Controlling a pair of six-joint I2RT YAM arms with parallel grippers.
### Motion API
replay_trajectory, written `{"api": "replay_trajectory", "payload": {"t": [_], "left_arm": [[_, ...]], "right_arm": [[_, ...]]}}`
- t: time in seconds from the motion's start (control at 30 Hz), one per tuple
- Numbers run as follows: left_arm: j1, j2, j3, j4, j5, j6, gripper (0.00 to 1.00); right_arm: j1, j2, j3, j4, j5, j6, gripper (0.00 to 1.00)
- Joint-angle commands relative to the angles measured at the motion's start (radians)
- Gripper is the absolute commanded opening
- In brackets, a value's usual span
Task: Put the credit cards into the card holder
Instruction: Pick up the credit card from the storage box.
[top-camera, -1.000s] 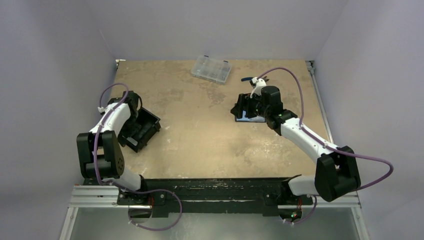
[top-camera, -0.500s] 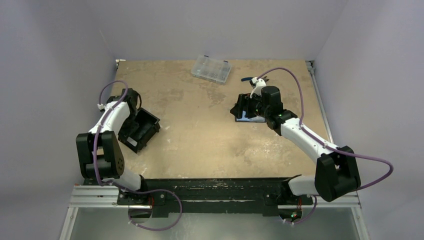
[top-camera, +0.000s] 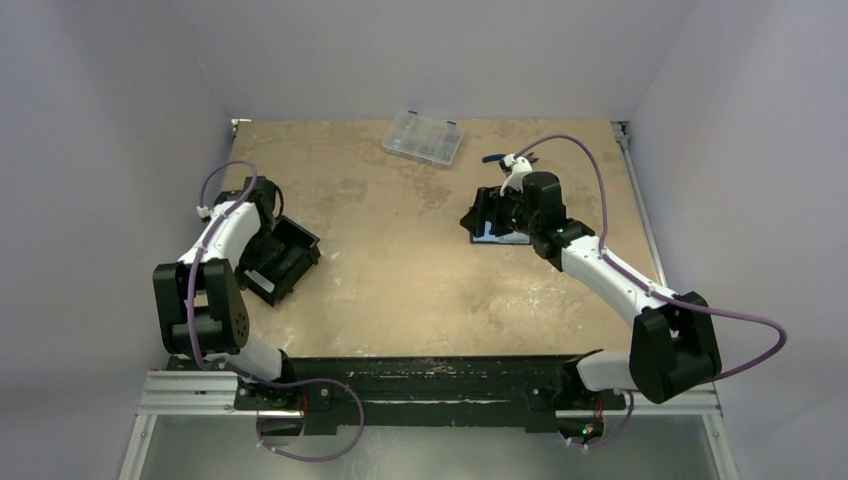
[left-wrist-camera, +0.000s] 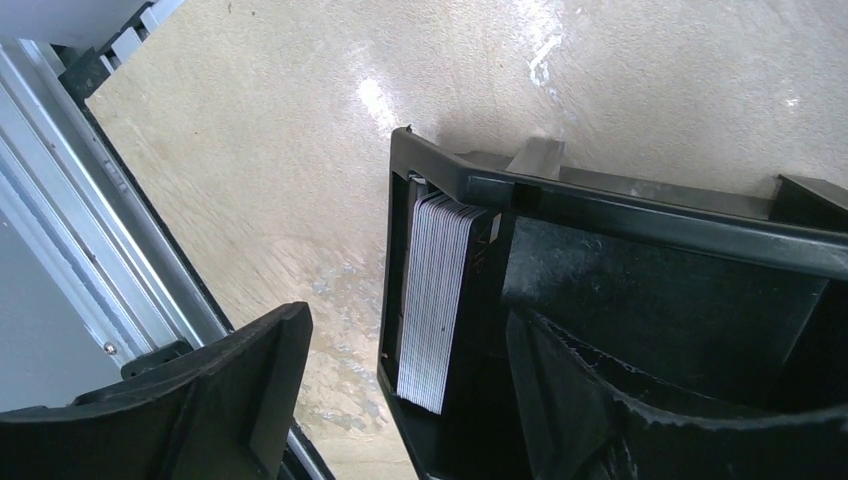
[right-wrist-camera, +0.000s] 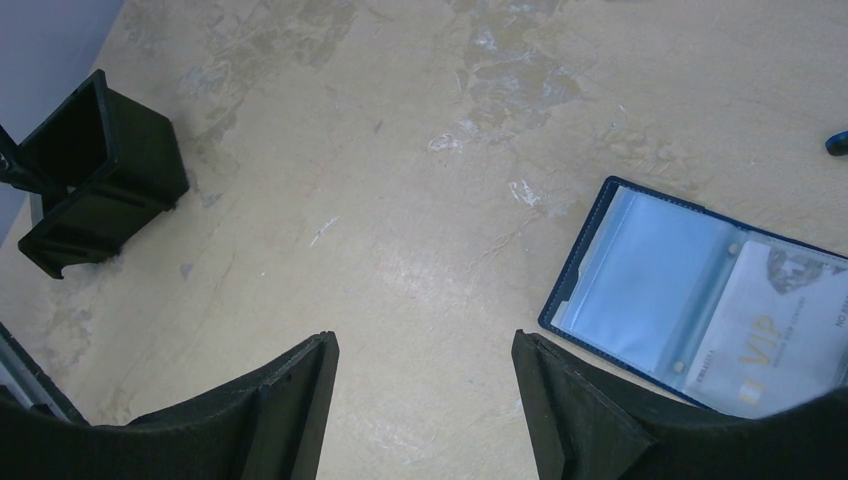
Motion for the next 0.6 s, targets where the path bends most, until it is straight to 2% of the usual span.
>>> {"api": "replay_trajectory", "payload": {"t": [0.0, 0.23, 0.33, 0.57], "left_arm": [[0.011, 0.039, 0.010, -0.004, 0.004, -0.013, 0.77], [0.011, 0.067, -0.033, 0.037, -0.002, -0.004, 0.76], [0.010, 0.058, -0.033, 0.027, 0.003, 0.003, 0.68], [0.010, -0.017, -0.019, -0.008, 0.016, -0.001, 0.57]], "right_arm": [[0.004, -0.004, -0.004, 0.046, -0.022, 0.007, 0.73], [0.004, -0.005, -0.004, 0.046, -0.030, 0.009, 0.73], [0.004, -0.008, -0.005, 0.048, -0.033, 0.008, 0.73], [0.005, -0.009, -0.005, 0.049, -0.035, 0.010, 0.72]]}}
